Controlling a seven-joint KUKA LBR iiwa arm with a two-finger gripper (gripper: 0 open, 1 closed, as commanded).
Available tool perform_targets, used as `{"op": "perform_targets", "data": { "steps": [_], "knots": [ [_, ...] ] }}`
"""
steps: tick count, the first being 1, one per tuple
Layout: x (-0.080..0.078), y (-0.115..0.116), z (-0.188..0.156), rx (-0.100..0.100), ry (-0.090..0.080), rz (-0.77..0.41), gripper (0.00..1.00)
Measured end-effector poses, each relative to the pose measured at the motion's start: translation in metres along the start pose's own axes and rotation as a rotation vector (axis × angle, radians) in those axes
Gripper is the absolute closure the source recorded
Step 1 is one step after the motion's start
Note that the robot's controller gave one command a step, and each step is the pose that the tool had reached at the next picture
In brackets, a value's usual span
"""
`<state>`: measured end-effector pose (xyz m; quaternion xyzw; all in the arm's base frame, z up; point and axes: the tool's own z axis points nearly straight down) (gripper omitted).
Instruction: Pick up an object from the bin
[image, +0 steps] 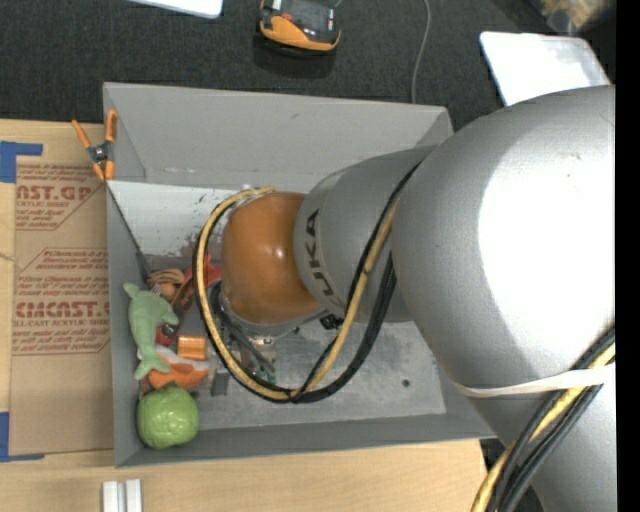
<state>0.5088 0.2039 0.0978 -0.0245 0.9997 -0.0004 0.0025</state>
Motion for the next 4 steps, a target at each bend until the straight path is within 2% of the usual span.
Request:
{"op": "perform_targets", "data": {
  "steps": [4],
  "knots": [
    [0.0,-0.0001,0.0,0.0,0.0,0.0,1.0]
  ]
}}
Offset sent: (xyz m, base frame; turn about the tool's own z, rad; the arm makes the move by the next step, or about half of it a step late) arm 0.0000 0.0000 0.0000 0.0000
